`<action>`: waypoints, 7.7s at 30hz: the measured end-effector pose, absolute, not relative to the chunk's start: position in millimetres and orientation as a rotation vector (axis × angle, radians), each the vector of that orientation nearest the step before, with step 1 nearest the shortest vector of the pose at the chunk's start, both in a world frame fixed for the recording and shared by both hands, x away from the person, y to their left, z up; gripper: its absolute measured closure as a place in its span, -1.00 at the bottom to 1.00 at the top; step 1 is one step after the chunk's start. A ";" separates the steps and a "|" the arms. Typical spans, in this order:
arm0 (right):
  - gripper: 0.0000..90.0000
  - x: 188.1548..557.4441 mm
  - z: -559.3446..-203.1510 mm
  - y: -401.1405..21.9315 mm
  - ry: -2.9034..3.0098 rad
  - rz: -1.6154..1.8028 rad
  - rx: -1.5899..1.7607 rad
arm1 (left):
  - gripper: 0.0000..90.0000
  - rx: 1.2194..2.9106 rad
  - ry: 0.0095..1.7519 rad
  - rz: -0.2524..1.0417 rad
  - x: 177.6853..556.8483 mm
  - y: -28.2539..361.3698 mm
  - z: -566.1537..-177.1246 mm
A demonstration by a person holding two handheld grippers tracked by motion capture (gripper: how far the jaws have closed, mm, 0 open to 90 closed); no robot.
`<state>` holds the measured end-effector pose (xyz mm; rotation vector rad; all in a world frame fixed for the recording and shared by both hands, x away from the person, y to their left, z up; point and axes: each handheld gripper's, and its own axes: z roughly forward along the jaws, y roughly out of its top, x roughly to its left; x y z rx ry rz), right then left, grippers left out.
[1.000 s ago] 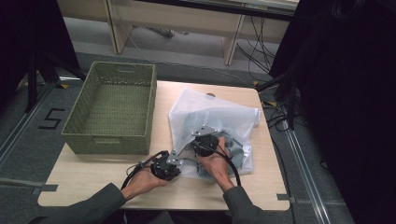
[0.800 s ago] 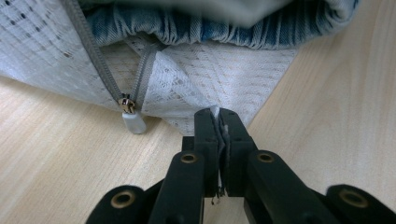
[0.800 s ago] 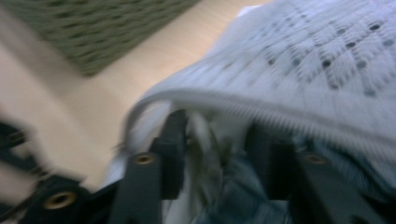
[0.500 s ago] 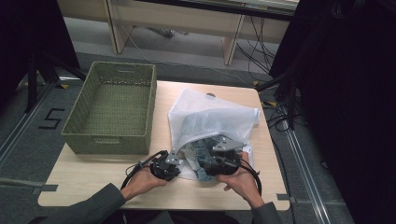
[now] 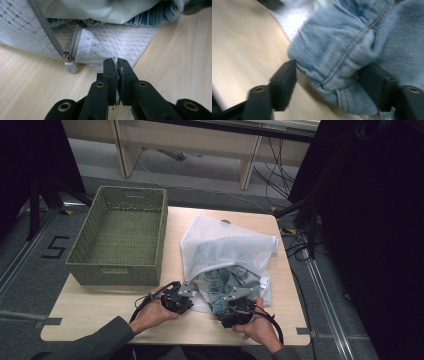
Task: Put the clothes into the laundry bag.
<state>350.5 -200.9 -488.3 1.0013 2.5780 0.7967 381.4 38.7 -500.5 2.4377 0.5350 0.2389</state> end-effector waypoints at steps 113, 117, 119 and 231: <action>0.83 453.1 -496.6 -145.5 2.329 0.789 1.121 | 0.96 2.373 0.491 0.139 363.5 3.6 -505.8; 0.78 473.6 -499.2 -154.9 2.245 0.820 1.168 | 0.96 2.367 0.501 0.124 362.2 3.6 -506.6; 0.75 472.9 -499.1 -156.7 2.236 0.828 1.180 | 0.96 2.365 0.506 0.120 362.5 3.8 -506.7; -0.36 361.2 -438.3 -251.6 2.212 1.287 1.235 | -0.59 2.155 0.751 0.209 352.8 131.8 -457.0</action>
